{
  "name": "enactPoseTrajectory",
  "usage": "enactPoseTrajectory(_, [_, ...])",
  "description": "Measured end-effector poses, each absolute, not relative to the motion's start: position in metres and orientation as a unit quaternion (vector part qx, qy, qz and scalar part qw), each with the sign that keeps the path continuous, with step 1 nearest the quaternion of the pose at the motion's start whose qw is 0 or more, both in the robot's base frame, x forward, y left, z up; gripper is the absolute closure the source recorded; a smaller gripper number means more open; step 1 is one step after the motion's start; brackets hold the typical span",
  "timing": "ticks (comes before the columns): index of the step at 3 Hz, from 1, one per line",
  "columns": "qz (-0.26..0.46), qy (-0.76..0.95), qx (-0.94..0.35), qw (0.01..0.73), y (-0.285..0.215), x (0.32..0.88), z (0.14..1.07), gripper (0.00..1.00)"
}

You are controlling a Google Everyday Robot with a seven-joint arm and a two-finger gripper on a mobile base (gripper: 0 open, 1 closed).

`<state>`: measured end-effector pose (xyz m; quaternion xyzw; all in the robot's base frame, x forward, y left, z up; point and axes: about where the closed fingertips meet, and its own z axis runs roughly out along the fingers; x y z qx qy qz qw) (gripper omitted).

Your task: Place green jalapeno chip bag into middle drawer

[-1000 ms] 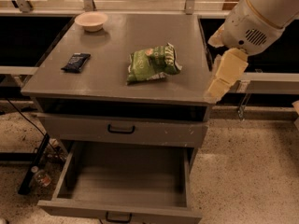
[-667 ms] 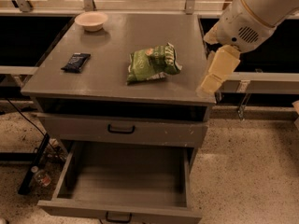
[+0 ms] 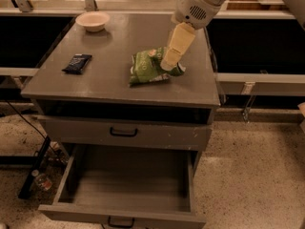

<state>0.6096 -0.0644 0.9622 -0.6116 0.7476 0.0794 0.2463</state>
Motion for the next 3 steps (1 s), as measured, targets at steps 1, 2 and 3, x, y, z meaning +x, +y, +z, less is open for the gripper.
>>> enactPoseTrajectory(1, [0.079,0.748,-0.612,0.246,-0.064,0.61,0.962,0.0])
enactPoseTrajectory(2, [0.089,0.746,-0.613,0.246,-0.061,0.613,0.958,0.0])
enactPoseTrajectory(3, [0.105,0.741,-0.619,0.237,-0.023,0.648,0.941,0.0])
